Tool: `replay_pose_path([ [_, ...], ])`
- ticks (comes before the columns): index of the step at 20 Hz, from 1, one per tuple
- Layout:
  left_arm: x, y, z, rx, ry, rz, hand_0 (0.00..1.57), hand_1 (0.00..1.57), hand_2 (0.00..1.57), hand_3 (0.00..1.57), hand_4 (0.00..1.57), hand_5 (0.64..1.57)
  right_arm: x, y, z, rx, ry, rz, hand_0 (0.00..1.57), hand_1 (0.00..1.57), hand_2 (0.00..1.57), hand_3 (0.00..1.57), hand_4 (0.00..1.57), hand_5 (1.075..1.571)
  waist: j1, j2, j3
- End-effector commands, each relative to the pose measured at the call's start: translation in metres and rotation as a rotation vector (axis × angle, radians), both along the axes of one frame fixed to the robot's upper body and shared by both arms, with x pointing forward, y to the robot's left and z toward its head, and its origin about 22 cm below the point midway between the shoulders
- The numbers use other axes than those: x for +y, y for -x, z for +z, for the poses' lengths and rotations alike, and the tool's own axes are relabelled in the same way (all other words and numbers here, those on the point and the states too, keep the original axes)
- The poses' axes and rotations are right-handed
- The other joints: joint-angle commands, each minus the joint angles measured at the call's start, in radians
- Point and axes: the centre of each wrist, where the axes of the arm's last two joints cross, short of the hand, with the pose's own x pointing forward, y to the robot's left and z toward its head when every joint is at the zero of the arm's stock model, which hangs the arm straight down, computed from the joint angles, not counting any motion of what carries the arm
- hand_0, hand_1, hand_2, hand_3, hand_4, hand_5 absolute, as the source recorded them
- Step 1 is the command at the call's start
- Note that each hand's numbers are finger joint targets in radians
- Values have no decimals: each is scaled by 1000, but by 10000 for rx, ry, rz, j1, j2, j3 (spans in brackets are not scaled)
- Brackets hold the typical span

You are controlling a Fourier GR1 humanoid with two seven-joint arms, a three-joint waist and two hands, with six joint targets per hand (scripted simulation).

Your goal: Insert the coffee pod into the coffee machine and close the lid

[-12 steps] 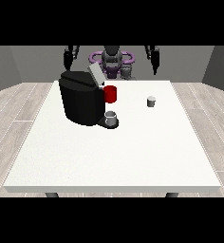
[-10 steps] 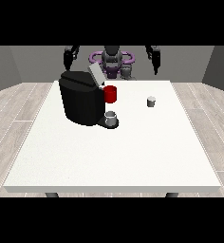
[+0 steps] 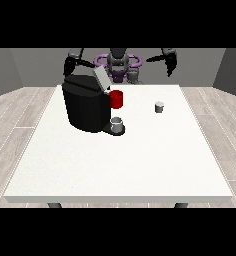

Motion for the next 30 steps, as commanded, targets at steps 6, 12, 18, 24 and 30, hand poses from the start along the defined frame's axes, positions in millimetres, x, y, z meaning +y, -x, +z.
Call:
replay_pose_path([
  [6, 49, -40, 41, 191, -2407, 51, 0, 0, 0, 0, 0, 1571, 34, -19, 20, -475, 282, 210, 0, 0, 0, 0, 0, 1571, -681, 587, -6],
  [12, 61, -64, 44, 443, -3389, 234, 0, 0, 0, 0, 0, 1571, 37, -32, 23, -905, -247, 557, 0, 0, 0, 0, 0, 1571, -1181, 1556, -6],
  [18, 72, -86, 48, 572, -4398, 315, 0, 0, 0, 0, 0, 1571, 55, -48, 39, -959, 469, 830, 0, 0, 0, 0, 0, 1571, -1361, 2455, -9],
  [24, 92, -98, 50, 732, -5287, 564, 0, 0, 0, 0, 0, 1571, 56, -54, 38, -1344, 3, 1129, 0, 0, 0, 0, 0, 1571, -1512, 2933, -7],
  [30, 40, -111, 17, 376, -5688, 405, 488, 488, 724, 486, 0, 1571, 47, -64, 25, -273, -37, 1044, 0, 0, 0, 0, 0, 1571, -1254, 2480, -5],
])
